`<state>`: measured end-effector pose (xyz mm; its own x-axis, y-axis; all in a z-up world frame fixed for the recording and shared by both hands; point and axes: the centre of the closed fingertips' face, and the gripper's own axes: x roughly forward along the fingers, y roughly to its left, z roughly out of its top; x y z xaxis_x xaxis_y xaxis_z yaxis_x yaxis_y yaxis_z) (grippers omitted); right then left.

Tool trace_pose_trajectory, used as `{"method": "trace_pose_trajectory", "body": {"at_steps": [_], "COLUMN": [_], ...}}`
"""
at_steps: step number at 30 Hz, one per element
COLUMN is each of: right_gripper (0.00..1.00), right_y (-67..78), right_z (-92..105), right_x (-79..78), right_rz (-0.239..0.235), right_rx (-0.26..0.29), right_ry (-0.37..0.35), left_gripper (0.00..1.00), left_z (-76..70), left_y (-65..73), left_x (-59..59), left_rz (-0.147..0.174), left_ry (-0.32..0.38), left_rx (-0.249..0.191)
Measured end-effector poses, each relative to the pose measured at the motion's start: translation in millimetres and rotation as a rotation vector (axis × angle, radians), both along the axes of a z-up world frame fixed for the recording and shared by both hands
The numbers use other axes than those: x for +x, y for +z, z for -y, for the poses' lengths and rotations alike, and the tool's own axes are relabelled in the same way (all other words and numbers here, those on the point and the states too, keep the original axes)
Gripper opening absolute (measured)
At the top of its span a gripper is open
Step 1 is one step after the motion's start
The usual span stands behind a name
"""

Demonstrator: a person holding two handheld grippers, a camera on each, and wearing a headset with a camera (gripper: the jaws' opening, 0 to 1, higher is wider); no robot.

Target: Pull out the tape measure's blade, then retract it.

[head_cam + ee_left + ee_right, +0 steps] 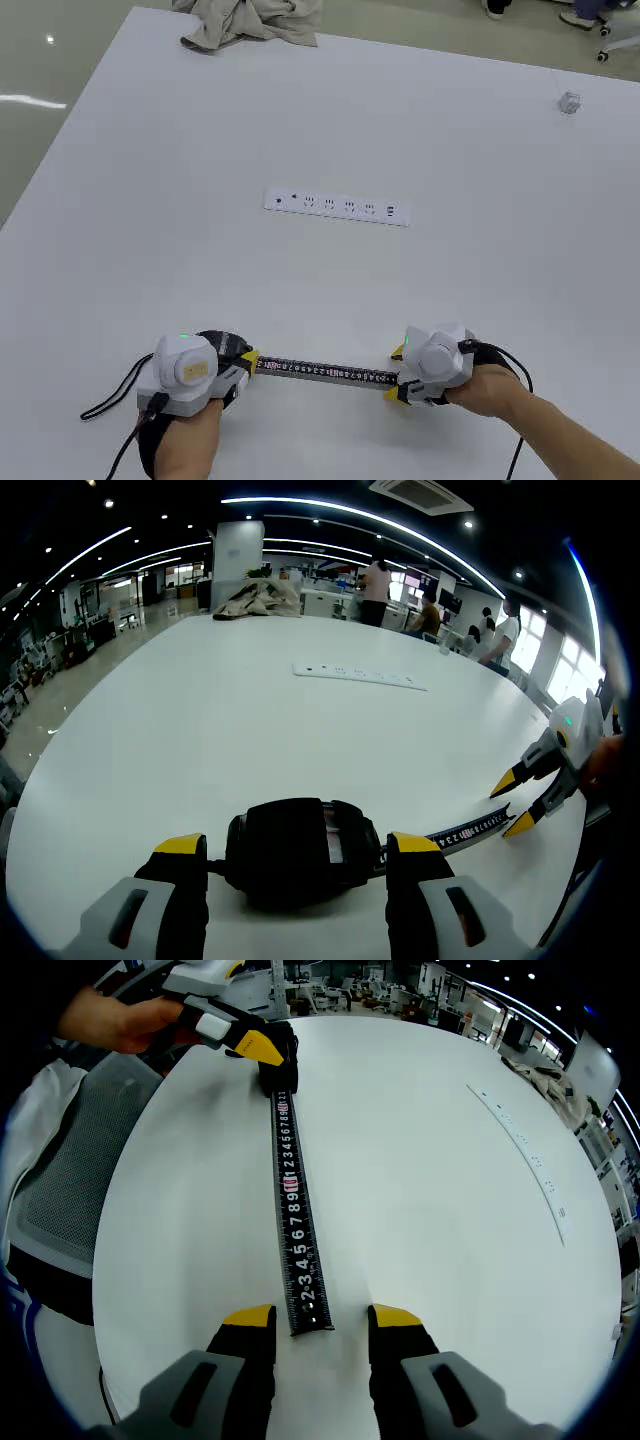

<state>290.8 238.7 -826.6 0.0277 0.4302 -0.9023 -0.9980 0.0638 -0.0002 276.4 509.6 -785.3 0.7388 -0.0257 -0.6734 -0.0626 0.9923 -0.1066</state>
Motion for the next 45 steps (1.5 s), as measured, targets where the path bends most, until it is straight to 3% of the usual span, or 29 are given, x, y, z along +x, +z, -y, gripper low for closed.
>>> {"method": "trace_pose_trajectory", "body": {"at_steps": [8,19,36,45], "right_gripper": [0.34,0.21,0.16,0.15], "right_y": [-0.2,0.4,1.5,1.9], "right_z": [1.2,4.1,3.5,3.8], "right_x": [-2.1,-3.3,-6.9,-7.4], "right_rz": [0.007,0.003,0.005,0.011], "right_rx": [-0.008,-0.009,-0.029,-0.028], "right_ry": [0.03,0.03,0.052,0.05], "left_gripper": [0.69,0.65,0.62,0.62], "left_z": [-1.9,1.3,3.8,5.7], "left_y": [-1.6,-1.2,-0.4,-2.0], "left_x": [2.1,2.0,2.0,1.0], "left_rz": [-0.001,0.0,0.004,0.01], "left_ry": [0.002,0.003,0.013,-0.022], "left_rx": [0.0,-0.006,-0.014,0.032]}}
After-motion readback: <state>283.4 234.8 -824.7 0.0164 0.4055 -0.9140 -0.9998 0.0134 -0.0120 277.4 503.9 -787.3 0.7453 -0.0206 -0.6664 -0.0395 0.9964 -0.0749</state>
